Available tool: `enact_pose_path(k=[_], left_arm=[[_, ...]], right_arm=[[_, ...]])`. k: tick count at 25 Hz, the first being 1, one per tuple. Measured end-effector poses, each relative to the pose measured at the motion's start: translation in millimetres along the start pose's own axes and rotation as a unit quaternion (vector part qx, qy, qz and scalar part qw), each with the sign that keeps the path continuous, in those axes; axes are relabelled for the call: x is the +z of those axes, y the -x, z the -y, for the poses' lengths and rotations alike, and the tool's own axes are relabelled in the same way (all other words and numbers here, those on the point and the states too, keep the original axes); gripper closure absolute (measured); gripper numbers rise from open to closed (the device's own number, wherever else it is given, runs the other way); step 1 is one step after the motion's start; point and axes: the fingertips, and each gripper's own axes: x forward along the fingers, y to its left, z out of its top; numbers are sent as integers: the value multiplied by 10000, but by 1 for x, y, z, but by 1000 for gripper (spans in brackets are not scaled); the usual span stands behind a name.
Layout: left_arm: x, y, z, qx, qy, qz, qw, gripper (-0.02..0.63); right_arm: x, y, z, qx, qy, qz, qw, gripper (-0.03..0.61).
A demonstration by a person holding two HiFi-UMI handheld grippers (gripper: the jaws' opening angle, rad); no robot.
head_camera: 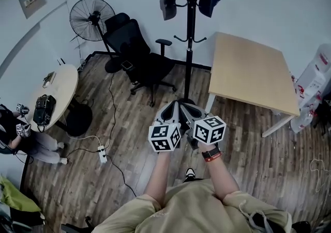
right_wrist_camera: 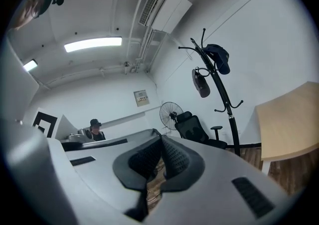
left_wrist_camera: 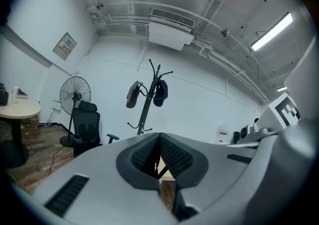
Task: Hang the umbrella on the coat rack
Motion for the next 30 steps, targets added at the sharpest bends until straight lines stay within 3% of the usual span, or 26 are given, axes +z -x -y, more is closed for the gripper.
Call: enact_pose_path(k=[9,19,30], left_arm=[[3,-101,2,218,-111,72,9997,589],[-24,-192,11,33,-260,-324,9991,589],[-27,-306,-38,-113,-189,-486,9986,589]], right_arm=[[42,-30,91,237,11,54,9997,565],[56,-59,195,-111,-473,122,9987,565],[75,-139,279,-335,-502,33,9982,565]])
